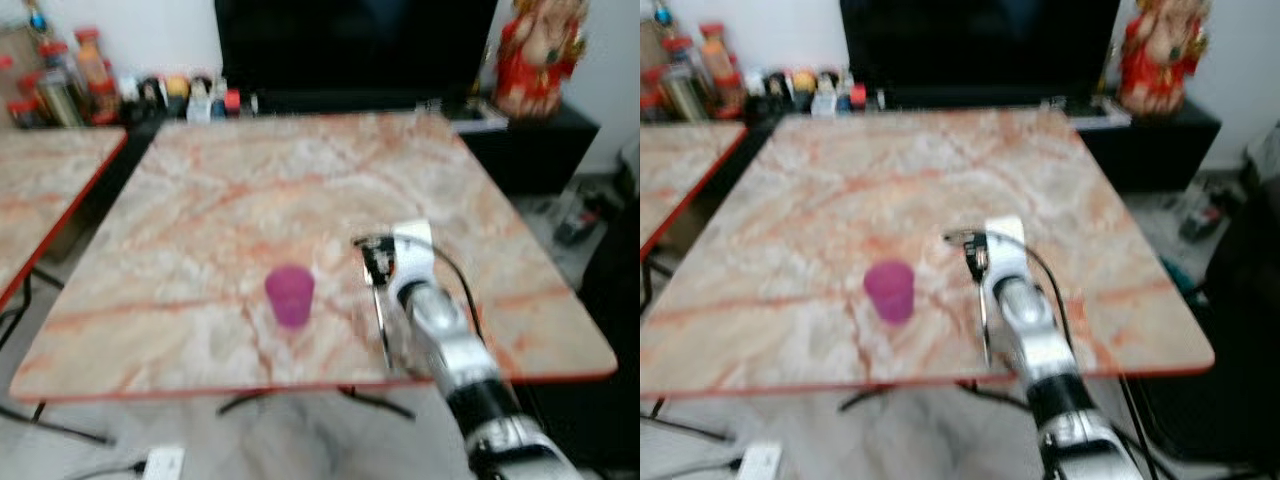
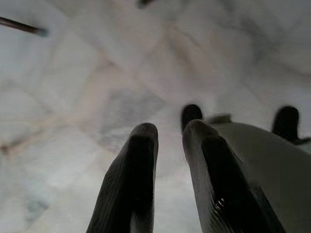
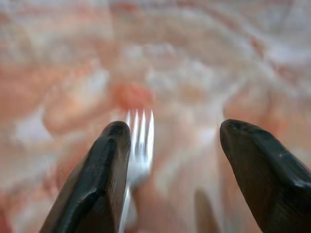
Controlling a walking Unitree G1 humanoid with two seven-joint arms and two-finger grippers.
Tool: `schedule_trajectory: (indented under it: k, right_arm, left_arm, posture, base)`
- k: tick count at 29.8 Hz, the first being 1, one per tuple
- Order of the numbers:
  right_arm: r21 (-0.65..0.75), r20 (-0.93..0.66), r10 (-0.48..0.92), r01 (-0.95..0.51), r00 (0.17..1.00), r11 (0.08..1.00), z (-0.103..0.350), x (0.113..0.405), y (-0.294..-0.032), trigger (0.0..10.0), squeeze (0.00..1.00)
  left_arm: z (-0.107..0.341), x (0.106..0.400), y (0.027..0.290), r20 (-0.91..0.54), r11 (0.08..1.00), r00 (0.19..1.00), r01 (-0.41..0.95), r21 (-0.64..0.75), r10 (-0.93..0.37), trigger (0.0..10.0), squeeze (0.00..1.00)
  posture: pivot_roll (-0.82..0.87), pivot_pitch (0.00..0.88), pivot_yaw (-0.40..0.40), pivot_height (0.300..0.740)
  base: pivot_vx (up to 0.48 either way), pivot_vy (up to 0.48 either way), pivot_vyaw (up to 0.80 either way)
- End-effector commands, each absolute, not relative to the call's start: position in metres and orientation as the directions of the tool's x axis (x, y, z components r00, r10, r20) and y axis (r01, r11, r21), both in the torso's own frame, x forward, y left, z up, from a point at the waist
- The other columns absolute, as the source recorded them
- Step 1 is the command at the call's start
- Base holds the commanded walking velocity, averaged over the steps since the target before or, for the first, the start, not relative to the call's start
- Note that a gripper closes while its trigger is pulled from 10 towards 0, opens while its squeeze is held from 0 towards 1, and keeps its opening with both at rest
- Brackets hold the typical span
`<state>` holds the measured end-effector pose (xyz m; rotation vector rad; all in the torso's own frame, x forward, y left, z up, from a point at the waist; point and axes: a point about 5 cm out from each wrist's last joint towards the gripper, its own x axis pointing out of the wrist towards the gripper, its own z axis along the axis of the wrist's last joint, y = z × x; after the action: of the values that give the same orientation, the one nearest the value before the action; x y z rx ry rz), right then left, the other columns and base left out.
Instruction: Setting the table
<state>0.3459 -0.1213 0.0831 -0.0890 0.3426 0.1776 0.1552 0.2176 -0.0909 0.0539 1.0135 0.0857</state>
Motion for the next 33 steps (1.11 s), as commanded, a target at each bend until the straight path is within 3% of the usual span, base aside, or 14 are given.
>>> schedule_trajectory:
  k: [1, 19, 21, 22, 33]
  right_arm:
    - [-0.063, -0.35, 0.183, -0.218, 0.919, 0.974, 0.087, 0.347, -0.112, 10.0, 1.0]
    - [-0.076, -0.484, 0.174, -0.239, 0.858, 0.968, 0.086, 0.341, -0.112, 10.0, 1.0]
    - [-0.054, -0.504, 0.159, -0.215, 0.849, 0.975, 0.084, 0.341, -0.112, 10.0, 0.96]
    - [-0.045, -0.511, 0.16, -0.212, 0.845, 0.976, 0.084, 0.34, -0.112, 10.0, 0.0]
    - [0.012, -0.558, 0.159, -0.183, 0.814, 0.983, 0.076, 0.339, -0.11, 10.0, 0.0]
  left_arm:
    - [-0.093, 0.148, 0.224, -0.86, 0.993, 0.498, -0.032, 0.113, 0.114, 10.0, 0.0]
    - [-0.094, 0.147, 0.222, -0.866, 0.995, 0.491, -0.043, 0.088, 0.098, 10.0, 0.0]
    - [-0.094, 0.147, 0.222, -0.867, 0.995, 0.49, -0.043, 0.087, 0.097, 10.0, 0.0]
    - [-0.094, 0.147, 0.222, -0.867, 0.995, 0.489, -0.043, 0.088, 0.098, 10.0, 0.0]
    - [-0.094, 0.145, 0.223, -0.869, 0.995, 0.485, -0.04, 0.088, 0.097, 10.0, 0.0]
  posture:
    - [0.01, 0.0, -0.007, 0.74]
    - [-0.01, 0.0, -0.031, 0.74]
    - [-0.01, 0.0, -0.035, 0.74]
    - [-0.01, 0.0, -0.035, 0.74]
    - [-0.01, 0.0, -0.038, 0.74]
  base:
    - [0.0, 0.0, 0.0]
    - [0.0, 0.0, 0.0]
    - [0.0, 0.0, 0.0]
    - [0.0, 0.0, 0.0]
    - [0.0, 0.0, 0.0]
